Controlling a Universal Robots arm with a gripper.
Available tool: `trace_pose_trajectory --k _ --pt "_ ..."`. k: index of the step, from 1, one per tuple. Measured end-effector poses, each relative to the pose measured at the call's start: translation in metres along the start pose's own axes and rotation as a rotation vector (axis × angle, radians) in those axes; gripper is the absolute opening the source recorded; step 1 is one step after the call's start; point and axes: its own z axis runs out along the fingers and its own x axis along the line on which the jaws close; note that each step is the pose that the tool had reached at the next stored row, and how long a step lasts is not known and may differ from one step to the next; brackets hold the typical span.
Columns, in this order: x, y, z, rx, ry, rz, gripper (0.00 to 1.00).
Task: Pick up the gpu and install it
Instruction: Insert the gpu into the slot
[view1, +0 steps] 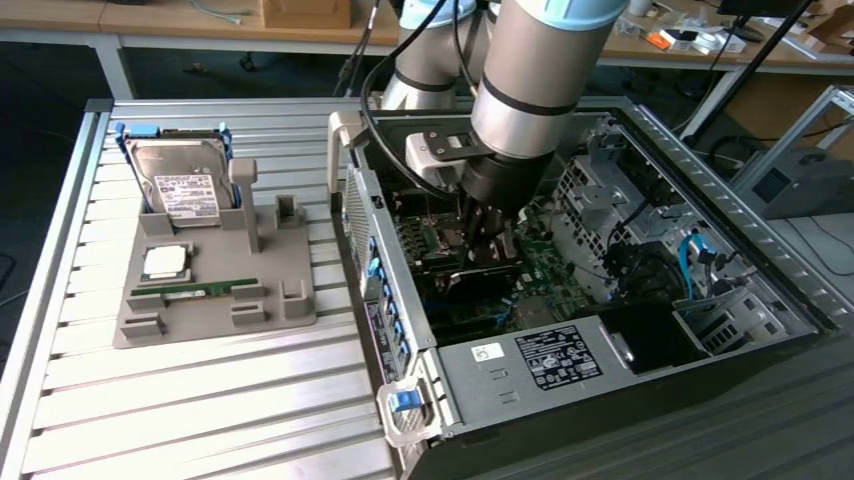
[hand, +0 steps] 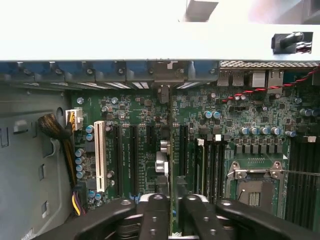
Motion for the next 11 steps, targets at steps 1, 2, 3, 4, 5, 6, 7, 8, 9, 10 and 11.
trace_pose_trajectory --k 1,2,3,4,5,6,7,8,9,10,11 --pt "0.000 0.0000 0.0000 0.0000 0.0000 0.000 0.14" --pt "0.000 0.0000 0.0000 0.0000 -0.0001 -0.001 0.10" --pt "0.000 0.0000 0.0000 0.0000 0.0000 -0.001 0.10" --pt "0.000 -0.0006 0.0002 -0.0013 -0.0001 -0.001 0.10" --pt "0.000 -0.0028 0.0006 -0.0051 0.0000 -0.001 0.10" --pt "0.001 -0.0049 0.0009 -0.0081 0.0000 -0.001 0.10" --pt "0.001 -0.0087 0.0012 -0.0121 0.0002 -0.001 0.10" --pt "0.001 -0.0128 0.0016 -0.0160 0.0001 -0.001 0.10" --pt "0.001 -0.0170 0.0020 -0.0202 0.0000 -0.001 0.10" --pt "0.001 -0.0208 0.0024 -0.0235 0.0000 -0.001 0.10" --pt "0.001 -0.0259 0.0029 -0.0276 -0.0001 -0.002 0.10"
